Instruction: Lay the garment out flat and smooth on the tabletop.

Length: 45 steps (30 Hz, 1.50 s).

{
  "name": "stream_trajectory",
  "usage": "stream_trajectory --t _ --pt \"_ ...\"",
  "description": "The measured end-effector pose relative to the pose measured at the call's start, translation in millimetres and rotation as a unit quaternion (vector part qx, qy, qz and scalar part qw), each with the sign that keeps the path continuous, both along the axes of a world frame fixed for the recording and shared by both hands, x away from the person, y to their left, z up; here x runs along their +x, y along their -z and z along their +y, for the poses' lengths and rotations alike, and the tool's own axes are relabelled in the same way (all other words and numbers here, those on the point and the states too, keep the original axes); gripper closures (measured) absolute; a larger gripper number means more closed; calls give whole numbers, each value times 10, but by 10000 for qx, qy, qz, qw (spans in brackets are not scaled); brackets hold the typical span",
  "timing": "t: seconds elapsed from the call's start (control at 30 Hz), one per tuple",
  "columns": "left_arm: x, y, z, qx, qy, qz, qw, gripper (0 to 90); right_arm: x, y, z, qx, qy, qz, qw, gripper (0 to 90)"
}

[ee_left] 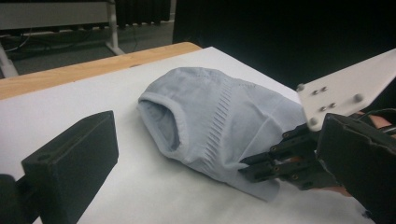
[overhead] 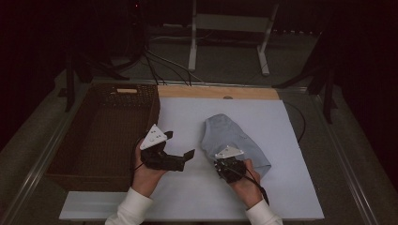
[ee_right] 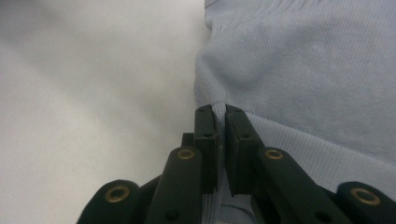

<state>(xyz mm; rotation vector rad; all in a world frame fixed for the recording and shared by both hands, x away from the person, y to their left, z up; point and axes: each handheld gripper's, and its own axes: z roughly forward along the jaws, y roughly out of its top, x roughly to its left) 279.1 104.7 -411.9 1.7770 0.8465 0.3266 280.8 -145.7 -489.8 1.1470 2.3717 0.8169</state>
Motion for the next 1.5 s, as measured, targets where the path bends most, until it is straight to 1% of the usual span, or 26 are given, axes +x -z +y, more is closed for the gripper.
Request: stream_trajectory --t 0.1,0.2,0.27,0.3,0.43,0.53,0.57,0.6,0.7,0.87,1.07,1.17,1.3,1.47,1.5 --pt "-2 0 -5 17 14 -3 10000 1 -20 -71 -27 40 28 -126 9999 856" --pt "-2 4 -10 27 17 -2 10000 1 -35 -174 -78 144 102 -252 9995 858" --pt "-1 4 -10 27 20 -3 10000 1 -36 -199 -95 162 108 -285 9994 859" --pt "-2 2 -8 28 21 -11 10000 1 -44 -282 -157 204 169 -428 9987 859" --pt "-4 0 -7 18 14 1 10000 0 -56 -362 -251 264 270 -552 9978 860" --pt "-5 0 -11 9 28 9 10000 1 -49 -424 -361 291 413 -653 9966 860" --pt "-5 0 -11 9 28 9 10000 1 -49 -424 -361 291 413 -653 9966 860" --pt "-1 2 -9 -48 44 27 10000 1 -36 -466 -451 295 532 -730 9955 860" --pt "0 2 -5 -47 38 31 10000 1 -17 -503 -556 358 695 -771 9940 860" --pt "1 -1 -1 -83 50 42 9999 1 6 -582 -771 450 982 -885 9902 860" --pt "6 12 -7 -96 66 83 9999 1 17 -610 -934 453 1230 -931 9870 860" --pt "4 7 -5 -114 65 69 9999 1 18 -618 -978 386 1304 -983 9858 860" --pt "6 3 8 -125 59 73 9999 1 30 -617 -1069 393 1414 -986 9842 860" --pt "7 2 11 -141 60 83 9998 1 33 -637 -1205 391 1612 -1037 9807 860" --pt "7 2 11 -141 60 83 9998 1 33 -637 -1205 391 1612 -1037 9807 860"
